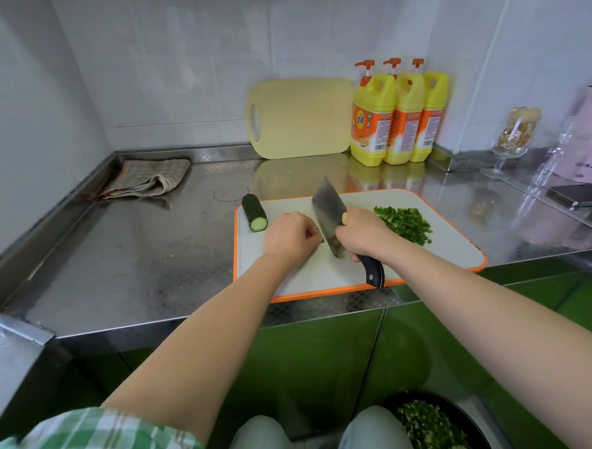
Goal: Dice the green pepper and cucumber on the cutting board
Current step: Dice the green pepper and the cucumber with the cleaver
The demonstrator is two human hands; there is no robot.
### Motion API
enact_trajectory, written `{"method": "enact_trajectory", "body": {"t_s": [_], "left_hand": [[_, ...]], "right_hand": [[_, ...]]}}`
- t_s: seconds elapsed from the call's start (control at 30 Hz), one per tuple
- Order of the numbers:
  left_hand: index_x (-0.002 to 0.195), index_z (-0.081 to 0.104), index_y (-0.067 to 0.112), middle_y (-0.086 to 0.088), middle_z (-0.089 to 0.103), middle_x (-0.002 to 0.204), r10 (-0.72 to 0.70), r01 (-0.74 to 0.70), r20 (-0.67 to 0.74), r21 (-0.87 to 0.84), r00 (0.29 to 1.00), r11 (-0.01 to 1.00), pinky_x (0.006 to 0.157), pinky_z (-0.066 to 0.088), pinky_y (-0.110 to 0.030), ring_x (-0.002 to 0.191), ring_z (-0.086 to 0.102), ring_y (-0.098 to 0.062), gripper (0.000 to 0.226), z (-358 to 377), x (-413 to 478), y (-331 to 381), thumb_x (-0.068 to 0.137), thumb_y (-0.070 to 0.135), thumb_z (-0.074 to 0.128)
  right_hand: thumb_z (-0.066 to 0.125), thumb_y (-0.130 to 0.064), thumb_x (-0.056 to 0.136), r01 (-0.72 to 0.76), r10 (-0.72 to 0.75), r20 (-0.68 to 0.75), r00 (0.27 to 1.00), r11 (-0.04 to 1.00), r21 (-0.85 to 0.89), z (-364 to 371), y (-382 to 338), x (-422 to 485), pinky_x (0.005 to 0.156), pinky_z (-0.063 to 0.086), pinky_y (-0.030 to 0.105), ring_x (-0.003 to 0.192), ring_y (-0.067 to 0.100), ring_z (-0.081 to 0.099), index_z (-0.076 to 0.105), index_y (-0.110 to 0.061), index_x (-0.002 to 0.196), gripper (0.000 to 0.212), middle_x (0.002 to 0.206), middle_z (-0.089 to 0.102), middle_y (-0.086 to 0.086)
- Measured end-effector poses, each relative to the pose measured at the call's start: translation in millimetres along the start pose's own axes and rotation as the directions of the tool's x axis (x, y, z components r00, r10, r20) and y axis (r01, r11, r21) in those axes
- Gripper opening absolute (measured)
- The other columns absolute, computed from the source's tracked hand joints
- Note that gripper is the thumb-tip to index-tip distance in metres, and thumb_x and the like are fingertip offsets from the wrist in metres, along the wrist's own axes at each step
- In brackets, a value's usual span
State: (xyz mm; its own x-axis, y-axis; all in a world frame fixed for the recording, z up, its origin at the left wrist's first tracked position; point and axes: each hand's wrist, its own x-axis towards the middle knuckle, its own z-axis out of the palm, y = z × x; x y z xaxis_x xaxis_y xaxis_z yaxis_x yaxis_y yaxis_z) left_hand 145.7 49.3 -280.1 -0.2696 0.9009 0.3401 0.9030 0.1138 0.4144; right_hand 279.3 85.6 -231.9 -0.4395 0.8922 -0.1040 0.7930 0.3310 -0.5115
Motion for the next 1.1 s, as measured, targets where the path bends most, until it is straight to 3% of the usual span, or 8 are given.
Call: {"method": "enact_trajectory", "body": {"t_s": [0.1,0.33,0.47,0.57,0.7,0.9,1.0,1.1], "left_hand": [[0.079,0.076,0.014,-0.006,0.073,0.081,0.005,-0.005,-0.013,-0.011,1.000,1.000,0.065,0.049,-0.034,0.081,0.063,-0.029,0.013,2,-2,-1,0.080,0.017,0.064],[0.073,0.068,0.017,-0.004,0.070,0.085,-0.080,0.080,-0.024,-0.027,0.996,0.996,0.064,0.043,-0.032,0.088,0.059,-0.026,0.017,6,1,7,0.084,0.029,0.065],[0.104,0.071,0.016,-0.009,0.068,0.104,-0.089,0.092,-0.091,0.035,0.992,0.995,0.081,0.043,-0.036,0.109,0.053,-0.029,0.026,-2,-1,0,0.089,0.015,0.050],[0.108,0.070,0.016,-0.012,0.065,0.104,-0.109,0.110,-0.128,0.001,0.986,0.994,0.085,0.045,-0.037,0.112,0.050,-0.030,0.027,-7,-7,-9,0.088,0.011,0.051],[0.104,0.071,0.016,-0.009,0.065,0.102,-0.072,0.074,-0.110,0.015,0.991,0.997,0.083,0.040,-0.035,0.107,0.050,-0.030,0.025,-4,-14,-2,0.087,0.011,0.053],[0.105,0.070,0.017,-0.008,0.065,0.104,0.006,-0.006,-0.046,0.012,0.999,1.000,0.084,0.042,-0.034,0.108,0.049,-0.028,0.024,0,-16,18,0.087,0.015,0.054],[0.105,0.070,0.018,-0.008,0.065,0.105,0.022,-0.021,-0.037,0.014,0.999,1.000,0.083,0.039,-0.032,0.108,0.048,-0.028,0.024,1,-15,24,0.088,0.016,0.054],[0.106,0.071,0.018,-0.008,0.065,0.104,0.035,-0.035,-0.031,0.012,0.999,0.999,0.084,0.038,-0.032,0.108,0.048,-0.028,0.024,0,-15,26,0.088,0.016,0.054]], "right_hand": [[0.040,-0.002,0.089,0.019,-0.018,-0.040,0.999,0.999,0.037,1,8,3,0.047,0.039,0.025,0.052,0.031,0.058,0.044,-0.005,0.075,0.015,0.057,0.052,0.013],[0.040,-0.001,0.083,0.084,-0.075,-0.063,0.995,0.983,0.162,-10,18,2,0.053,0.041,0.026,0.041,0.026,0.052,0.040,-0.008,0.070,0.015,0.055,0.051,0.015],[0.042,-0.001,0.085,0.074,-0.076,0.003,0.997,0.975,0.208,-7,13,-5,0.052,0.042,0.026,0.043,0.025,0.050,0.043,-0.007,0.068,0.018,0.061,0.053,0.019],[0.043,-0.002,0.088,0.060,-0.084,0.101,0.991,0.974,0.217,1,9,-12,0.044,0.036,0.021,0.041,0.022,0.046,0.044,-0.006,0.069,0.019,0.062,0.051,0.017],[0.043,-0.002,0.091,-0.033,0.006,0.108,0.994,0.967,0.251,-9,26,-13,0.038,0.033,0.015,0.040,0.020,0.044,0.045,-0.006,0.075,0.016,0.059,0.048,0.011],[0.040,-0.001,0.092,-0.166,0.179,-0.035,0.983,0.958,0.235,-32,60,-13,0.048,0.040,0.025,0.046,0.023,0.048,0.048,-0.001,0.073,0.020,0.062,0.052,0.015],[0.040,0.000,0.089,-0.088,0.108,-0.054,0.993,0.952,0.292,-27,47,-15,0.047,0.041,0.025,0.044,0.022,0.048,0.045,-0.005,0.077,0.014,0.062,0.052,0.015],[0.042,-0.002,0.091,-0.029,0.023,0.021,1.000,0.939,0.343,-21,38,-18,0.040,0.035,0.019,0.041,0.020,0.043,0.043,-0.008,0.073,0.019,0.059,0.048,0.010]]}}
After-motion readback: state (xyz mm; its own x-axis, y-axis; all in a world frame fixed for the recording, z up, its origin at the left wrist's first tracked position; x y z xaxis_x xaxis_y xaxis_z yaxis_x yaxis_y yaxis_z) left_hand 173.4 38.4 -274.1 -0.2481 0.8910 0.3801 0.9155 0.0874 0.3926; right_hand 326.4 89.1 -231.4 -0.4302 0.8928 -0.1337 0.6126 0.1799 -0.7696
